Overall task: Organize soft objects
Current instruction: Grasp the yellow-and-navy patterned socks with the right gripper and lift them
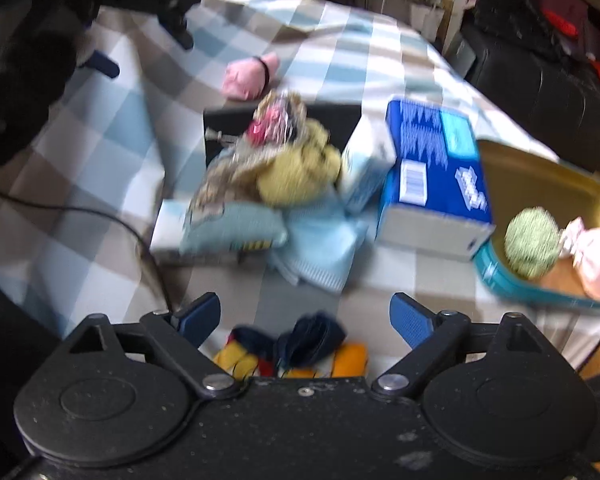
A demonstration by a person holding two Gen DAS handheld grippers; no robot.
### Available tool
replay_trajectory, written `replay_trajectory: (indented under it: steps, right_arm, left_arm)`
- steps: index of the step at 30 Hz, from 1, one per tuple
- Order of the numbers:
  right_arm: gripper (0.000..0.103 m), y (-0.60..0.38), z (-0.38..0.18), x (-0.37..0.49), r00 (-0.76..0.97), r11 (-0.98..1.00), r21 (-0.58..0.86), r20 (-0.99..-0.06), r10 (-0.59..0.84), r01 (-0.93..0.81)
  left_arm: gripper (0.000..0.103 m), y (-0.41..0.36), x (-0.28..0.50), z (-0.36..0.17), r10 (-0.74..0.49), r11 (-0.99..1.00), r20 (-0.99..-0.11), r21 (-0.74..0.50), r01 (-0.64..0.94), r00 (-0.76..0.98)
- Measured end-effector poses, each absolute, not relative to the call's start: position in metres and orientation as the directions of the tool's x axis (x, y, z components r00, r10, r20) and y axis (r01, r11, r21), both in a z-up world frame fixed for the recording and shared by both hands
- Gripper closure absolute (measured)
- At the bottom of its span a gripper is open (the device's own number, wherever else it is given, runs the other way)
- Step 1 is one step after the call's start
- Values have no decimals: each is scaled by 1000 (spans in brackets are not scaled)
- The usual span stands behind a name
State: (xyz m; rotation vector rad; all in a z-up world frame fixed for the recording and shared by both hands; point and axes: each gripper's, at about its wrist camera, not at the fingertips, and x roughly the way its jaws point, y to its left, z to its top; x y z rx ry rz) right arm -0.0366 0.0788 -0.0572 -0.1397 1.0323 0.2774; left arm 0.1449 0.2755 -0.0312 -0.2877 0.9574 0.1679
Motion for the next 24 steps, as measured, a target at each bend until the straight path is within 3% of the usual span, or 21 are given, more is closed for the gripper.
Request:
replay_trajectory:
  steps: [8,16,19,21,24]
  right_arm:
    - [5,89,-77,-41,423,951,29,-891,164,-309]
    - [7,98,-91,-44,431,939,-46,-895,112,-340]
    - [15,97,-92,-43,438,940,-55,-893,105,-337]
    - [33,95,-91,-41,438,939,-46,-891,115,-340]
    - [47,94,-91,-37,426,939,-28,-895,129,-343]
  left_arm:
    - [28,270,145,-33,4,956,-829,-161,-246,559]
    - [22,266,145,-33,-18,962,-830,-167,-218,557]
    - [22,263,145,-33,-24,965,-830,-164,-203,558]
    - [22,260,145,-33,-26,968,-831,-161,-195,556]
    - [22,257,145,-35,-33,970,-833,-160,-183,553]
